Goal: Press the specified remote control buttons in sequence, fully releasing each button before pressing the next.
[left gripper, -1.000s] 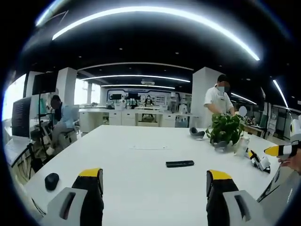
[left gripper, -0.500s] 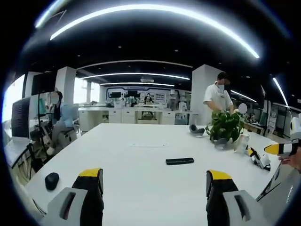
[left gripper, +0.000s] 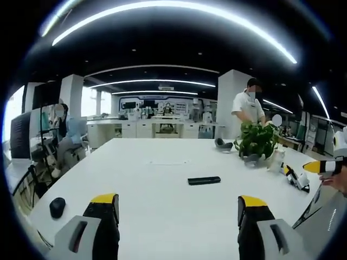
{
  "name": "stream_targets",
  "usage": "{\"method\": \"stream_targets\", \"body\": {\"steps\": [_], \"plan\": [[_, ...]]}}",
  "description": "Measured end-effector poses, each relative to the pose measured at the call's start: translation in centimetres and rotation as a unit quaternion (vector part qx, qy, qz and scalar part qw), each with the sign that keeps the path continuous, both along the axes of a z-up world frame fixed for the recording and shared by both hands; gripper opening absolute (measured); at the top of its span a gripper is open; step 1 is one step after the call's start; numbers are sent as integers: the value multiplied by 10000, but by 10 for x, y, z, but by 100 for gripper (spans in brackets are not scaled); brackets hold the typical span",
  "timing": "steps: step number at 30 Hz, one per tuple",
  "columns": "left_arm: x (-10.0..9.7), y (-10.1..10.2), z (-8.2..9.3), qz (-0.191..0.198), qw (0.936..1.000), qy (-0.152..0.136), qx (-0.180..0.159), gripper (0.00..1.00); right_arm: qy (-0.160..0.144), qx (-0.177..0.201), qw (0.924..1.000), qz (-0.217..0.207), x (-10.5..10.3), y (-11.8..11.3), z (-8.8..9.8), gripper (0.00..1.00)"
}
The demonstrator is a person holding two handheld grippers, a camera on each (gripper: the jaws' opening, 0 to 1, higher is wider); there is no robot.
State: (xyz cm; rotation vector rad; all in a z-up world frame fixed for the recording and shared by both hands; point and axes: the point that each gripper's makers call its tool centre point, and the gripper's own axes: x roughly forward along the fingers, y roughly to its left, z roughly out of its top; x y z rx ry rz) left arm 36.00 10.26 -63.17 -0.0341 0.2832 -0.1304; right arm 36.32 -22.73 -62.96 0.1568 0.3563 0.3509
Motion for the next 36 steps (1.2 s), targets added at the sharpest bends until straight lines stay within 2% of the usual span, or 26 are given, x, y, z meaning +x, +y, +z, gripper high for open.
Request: {"method": "stream_targets", "body": {"steps": [20, 27, 32, 36], "plan": [[0, -2, -5, -11, 9999, 147, 78, 94, 16, -80, 9999, 74, -1, 3, -1, 63], [3, -2, -5, -18, 9997, 205, -87, 94, -30, -19, 10000, -15, 0, -1, 2, 63], [11, -1, 9, -56, 9998, 131, -166, 94, -45, 38, 10000, -50, 0, -3, 3, 63], [18, -1, 20, -209, 9997, 91, 49, 93, -23, 16, 10000, -23, 0, -2, 2, 62]]}}
